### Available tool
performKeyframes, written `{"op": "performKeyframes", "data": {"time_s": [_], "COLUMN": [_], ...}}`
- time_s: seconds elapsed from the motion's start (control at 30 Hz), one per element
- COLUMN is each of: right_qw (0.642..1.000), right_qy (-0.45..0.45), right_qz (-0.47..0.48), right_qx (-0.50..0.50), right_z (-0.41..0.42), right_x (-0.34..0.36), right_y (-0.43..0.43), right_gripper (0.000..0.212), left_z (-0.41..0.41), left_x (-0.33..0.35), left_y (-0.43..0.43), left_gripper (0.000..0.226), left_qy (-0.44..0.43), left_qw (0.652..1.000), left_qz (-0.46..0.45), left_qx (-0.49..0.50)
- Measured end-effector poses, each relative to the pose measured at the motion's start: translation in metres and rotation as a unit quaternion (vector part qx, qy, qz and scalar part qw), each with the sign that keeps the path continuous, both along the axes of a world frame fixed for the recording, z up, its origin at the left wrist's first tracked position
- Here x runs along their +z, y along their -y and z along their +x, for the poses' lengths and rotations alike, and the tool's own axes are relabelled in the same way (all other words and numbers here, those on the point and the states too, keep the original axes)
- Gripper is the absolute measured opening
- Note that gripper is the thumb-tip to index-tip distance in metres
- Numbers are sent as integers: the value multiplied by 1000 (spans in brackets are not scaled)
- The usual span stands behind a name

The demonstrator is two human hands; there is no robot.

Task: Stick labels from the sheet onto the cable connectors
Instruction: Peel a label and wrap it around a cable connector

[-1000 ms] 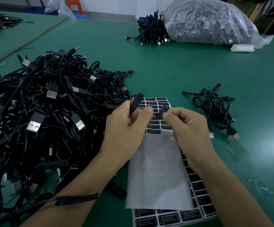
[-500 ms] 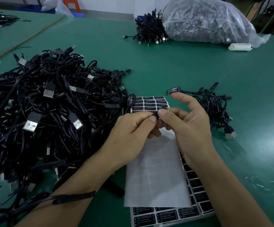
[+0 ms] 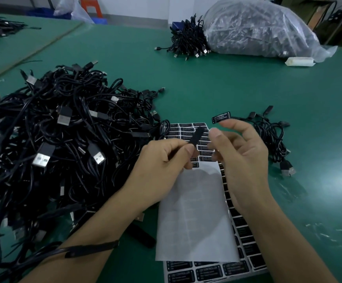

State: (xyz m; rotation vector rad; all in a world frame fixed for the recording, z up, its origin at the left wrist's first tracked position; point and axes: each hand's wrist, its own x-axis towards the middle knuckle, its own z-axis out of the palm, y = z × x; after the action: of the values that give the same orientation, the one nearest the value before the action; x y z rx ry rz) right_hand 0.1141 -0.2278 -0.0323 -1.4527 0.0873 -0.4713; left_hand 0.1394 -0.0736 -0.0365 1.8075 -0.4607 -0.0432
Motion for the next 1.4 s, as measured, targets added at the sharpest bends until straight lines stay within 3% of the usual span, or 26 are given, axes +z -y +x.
{"op": "performKeyframes", "data": {"time_s": [0.07,0.37,0.83,1.13,1.4], "right_qw": [1000,994,994,992,992], "right_qy": [-7,-52,-34,-40,-36], "right_qz": [8,-2,-88,-92,-99], "right_qx": [-5,95,62,74,70], "right_z": [0,0,-2,-1,-2], "right_x": [1,3,4,6,5], "right_y": [1,-3,0,2,2], "right_gripper": [7,16,18,21,20], "left_z": [1,1,0,-3,-2], "left_x": [1,3,5,8,7], "left_y": [1,2,0,-1,-1], "left_gripper": [28,28,23,37,33], "left_qy": [-17,-9,-29,-37,-37], "left_qw": [1000,1000,998,997,997], "left_qz": [-16,-11,-19,-14,-15], "left_qx": [15,-8,-47,-67,-65]}}
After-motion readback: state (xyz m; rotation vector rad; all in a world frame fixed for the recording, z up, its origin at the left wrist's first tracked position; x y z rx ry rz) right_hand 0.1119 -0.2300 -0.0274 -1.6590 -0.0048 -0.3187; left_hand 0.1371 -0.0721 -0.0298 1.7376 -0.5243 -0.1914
